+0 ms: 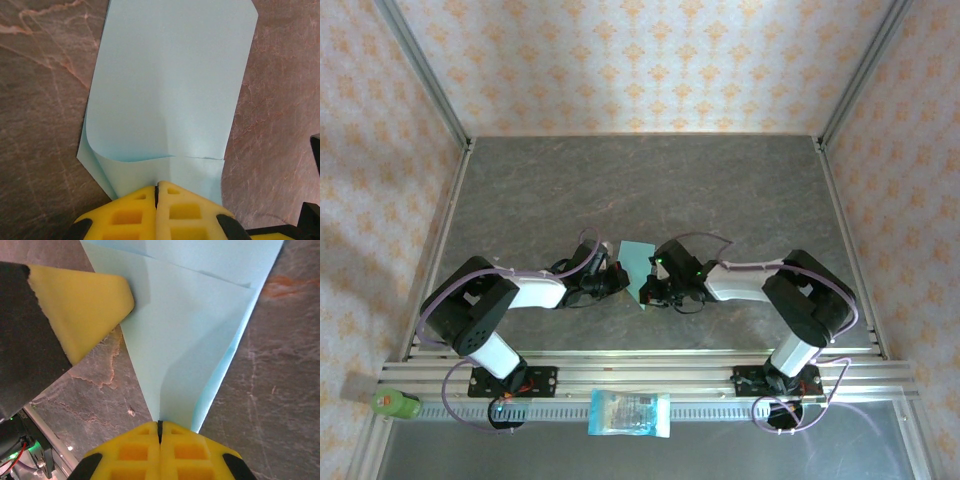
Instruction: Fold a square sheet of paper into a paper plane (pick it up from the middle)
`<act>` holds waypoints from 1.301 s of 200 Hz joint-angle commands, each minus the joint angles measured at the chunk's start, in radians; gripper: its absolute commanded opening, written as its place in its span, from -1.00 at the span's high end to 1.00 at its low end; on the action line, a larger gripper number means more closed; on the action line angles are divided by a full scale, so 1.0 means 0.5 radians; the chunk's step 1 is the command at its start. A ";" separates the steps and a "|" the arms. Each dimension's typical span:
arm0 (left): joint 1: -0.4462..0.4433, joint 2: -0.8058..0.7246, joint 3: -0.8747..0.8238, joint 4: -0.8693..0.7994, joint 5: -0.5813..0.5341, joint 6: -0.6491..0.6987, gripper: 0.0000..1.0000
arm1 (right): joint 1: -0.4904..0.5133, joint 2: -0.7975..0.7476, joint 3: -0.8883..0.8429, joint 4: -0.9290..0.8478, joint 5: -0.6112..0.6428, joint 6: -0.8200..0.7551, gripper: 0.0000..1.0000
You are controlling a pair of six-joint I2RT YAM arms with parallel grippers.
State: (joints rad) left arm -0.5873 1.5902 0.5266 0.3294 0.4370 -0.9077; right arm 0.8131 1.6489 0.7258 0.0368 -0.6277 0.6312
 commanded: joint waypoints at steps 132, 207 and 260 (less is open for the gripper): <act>-0.004 0.062 -0.050 -0.092 -0.068 0.022 1.00 | 0.027 0.027 -0.076 0.003 0.011 0.026 0.95; -0.004 0.067 -0.048 -0.103 -0.076 0.029 1.00 | 0.030 -0.133 0.024 -0.026 -0.008 0.069 0.94; -0.003 0.071 -0.023 -0.126 -0.076 0.040 1.00 | 0.053 0.154 0.177 0.054 -0.034 0.100 0.85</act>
State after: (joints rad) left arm -0.5877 1.5925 0.5266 0.3317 0.4370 -0.9070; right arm 0.8299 1.6508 0.7849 0.0578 -0.6441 0.6739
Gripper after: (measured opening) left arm 0.060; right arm 0.073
